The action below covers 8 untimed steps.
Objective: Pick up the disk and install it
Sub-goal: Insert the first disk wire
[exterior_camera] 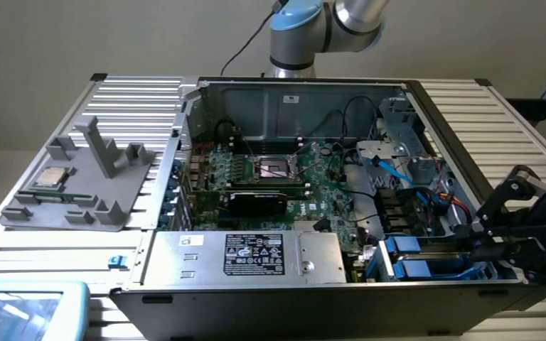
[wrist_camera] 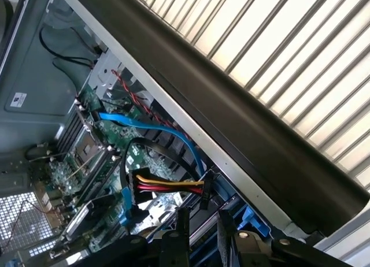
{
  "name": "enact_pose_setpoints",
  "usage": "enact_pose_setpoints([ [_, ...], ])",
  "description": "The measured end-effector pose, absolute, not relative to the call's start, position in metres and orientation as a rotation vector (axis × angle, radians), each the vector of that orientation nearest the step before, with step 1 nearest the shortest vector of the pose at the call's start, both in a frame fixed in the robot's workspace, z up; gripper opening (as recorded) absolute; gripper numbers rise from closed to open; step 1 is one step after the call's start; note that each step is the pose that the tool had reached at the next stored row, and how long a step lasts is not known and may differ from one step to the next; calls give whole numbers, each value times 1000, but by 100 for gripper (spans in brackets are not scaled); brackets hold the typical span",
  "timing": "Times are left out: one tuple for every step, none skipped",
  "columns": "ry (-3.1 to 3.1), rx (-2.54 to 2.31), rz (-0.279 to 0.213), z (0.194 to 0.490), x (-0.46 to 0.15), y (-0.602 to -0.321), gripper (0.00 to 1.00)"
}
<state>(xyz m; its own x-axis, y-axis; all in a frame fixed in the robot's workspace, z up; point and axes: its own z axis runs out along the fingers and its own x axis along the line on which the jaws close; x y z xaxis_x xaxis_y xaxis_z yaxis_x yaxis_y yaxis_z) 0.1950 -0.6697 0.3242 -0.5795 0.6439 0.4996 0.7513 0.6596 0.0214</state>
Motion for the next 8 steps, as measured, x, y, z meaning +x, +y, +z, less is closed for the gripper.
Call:
enact_pose_setpoints([
  [-2421,-1087,-323,323,195,-670,33],
  [-2419,-1085,-327,322,195,-670,33],
  [-2418,-1084,-332,321,195,-670,33],
  [-2416,-1082,-337,320,195,-670,33],
  [-2414,-1080,-342,319,195,-670,33],
  [-2413,-1079,-346,319,195,-670,33],
  [-2412,-1078,-349,319,195,-670,33],
  [-2412,-1077,-349,319,195,-670,33],
])
